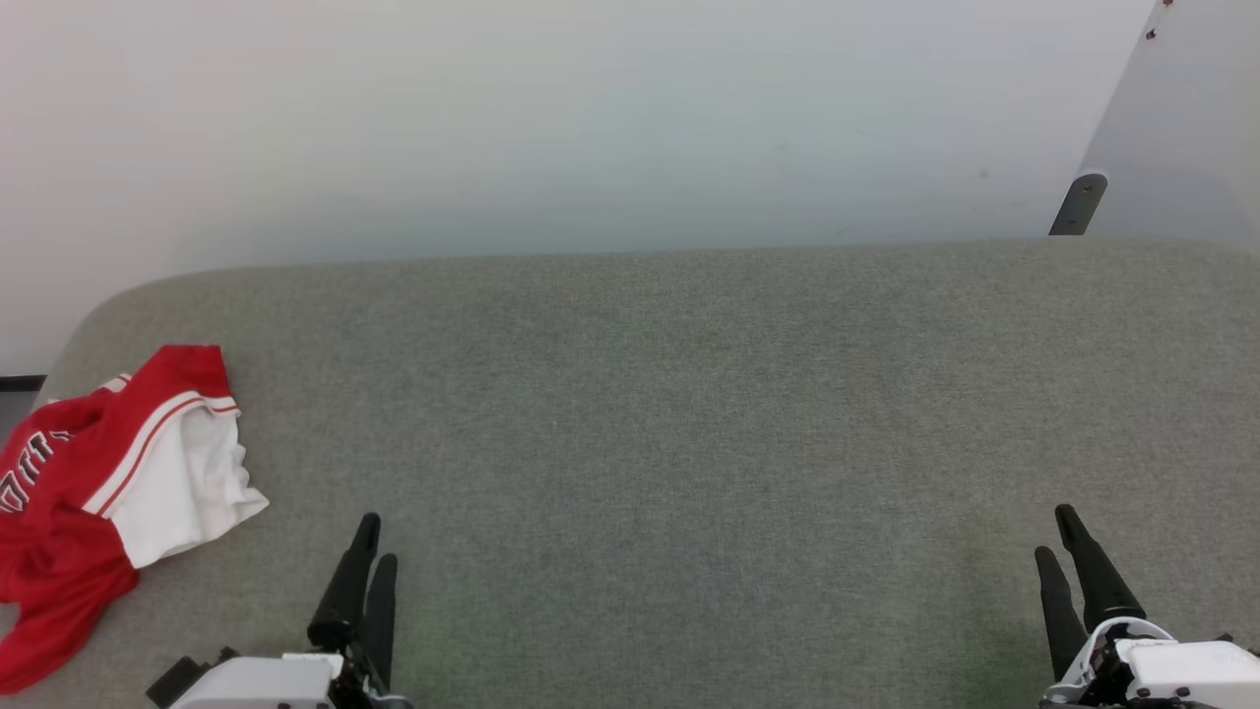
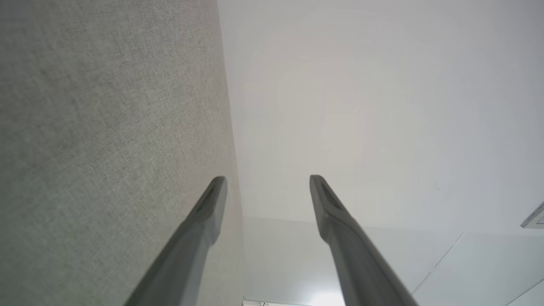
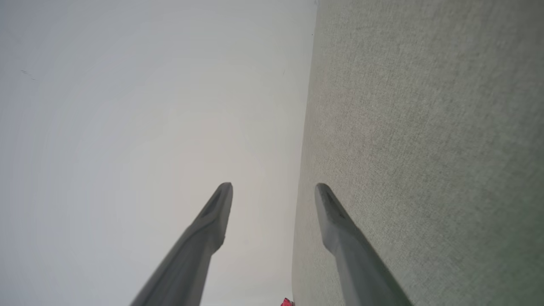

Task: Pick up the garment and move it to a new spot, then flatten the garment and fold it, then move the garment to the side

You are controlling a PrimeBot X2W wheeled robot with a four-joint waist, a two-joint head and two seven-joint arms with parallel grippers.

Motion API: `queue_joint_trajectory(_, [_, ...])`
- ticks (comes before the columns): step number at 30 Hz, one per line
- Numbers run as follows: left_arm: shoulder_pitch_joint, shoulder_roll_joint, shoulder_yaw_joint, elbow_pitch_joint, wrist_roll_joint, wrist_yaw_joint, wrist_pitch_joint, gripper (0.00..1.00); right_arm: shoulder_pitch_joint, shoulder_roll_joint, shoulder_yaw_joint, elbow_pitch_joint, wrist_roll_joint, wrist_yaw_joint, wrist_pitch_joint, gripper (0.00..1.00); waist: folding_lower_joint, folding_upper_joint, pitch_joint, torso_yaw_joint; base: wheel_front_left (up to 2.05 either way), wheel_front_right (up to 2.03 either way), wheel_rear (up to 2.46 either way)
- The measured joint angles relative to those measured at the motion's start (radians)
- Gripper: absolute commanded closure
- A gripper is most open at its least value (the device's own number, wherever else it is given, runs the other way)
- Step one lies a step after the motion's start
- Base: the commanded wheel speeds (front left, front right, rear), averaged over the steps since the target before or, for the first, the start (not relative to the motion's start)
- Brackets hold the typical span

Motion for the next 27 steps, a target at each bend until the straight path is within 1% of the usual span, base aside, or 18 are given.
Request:
queue_joint_trajectory(10, [0.007, 0.002, -0.030, -0.054, -0.005, 0.012, -0.030, 0.00, -0.006, -0.001, 0.042, -0.017, -0.013, 0.000, -0.036, 0.00, 0.0000, 0.0000, -0.002, -0.001, 0.00, 0.00, 0.00])
queue_joint_trajectory(18, [0.013, 0.014, -0.050, -0.089, -0.001, 0.020, -0.058, 0.00, -0.009, -0.009, 0.073, -0.029, -0.052, 0.000, -0.068, 0.00, 0.0000, 0.0000, -0.003, -0.002, 0.00, 0.00, 0.00])
queue_joint_trajectory(27, [0.019, 0.041, -0.076, -0.116, 0.047, 0.029, -0.094, 0.00, -0.010, -0.019, 0.104, -0.036, -0.111, 0.000, -0.098, 0.00, 0.0000, 0.0000, -0.006, -0.003, 0.00, 0.00, 0.00])
